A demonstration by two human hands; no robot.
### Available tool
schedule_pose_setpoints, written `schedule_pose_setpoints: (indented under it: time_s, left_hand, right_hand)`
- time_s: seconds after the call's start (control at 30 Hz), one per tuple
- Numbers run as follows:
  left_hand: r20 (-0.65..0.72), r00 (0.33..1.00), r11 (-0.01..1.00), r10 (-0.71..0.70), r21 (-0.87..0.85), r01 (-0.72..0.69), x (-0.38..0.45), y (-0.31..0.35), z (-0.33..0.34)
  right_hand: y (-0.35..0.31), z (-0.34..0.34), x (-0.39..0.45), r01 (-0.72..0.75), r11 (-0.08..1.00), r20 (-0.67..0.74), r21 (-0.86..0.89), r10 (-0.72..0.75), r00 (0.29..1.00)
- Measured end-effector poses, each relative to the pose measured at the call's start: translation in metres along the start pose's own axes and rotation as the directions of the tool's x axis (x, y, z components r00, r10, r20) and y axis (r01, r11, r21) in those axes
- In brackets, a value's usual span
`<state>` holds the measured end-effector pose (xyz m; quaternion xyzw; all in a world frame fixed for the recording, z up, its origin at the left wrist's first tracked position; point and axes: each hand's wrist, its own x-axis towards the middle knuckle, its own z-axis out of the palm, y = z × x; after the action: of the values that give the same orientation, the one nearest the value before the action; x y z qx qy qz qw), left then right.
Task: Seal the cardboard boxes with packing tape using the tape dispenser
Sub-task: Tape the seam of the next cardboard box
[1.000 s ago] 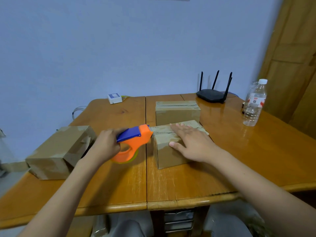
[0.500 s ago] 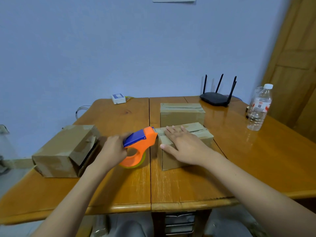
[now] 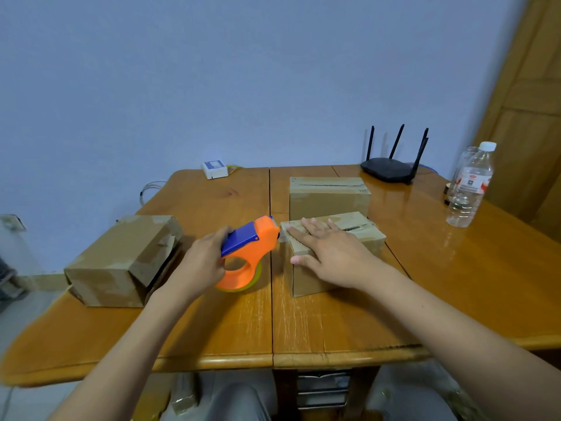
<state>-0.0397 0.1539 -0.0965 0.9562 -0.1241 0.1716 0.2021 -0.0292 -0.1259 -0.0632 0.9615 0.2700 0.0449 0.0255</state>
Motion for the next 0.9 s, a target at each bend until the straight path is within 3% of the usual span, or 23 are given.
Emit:
schedule_pose_setpoints:
  time_s: [0.4,0.9]
  left_hand:
    - [0.076,0.996,0.998,-0.035,-0.043,0.038,-0.009,-0.008,0.007]
    - [0.052,0.997,0.998,-0.058,-0.037,0.060,-0.007,-0.015,-0.003]
  right_hand:
    - [0.001,0.001,0.000,0.038,0.999,-0.021,0.025,-0.037,0.999]
    - [0.003,0.001,0.001,0.026,1.000,0.002,0.014,-0.027,1.000]
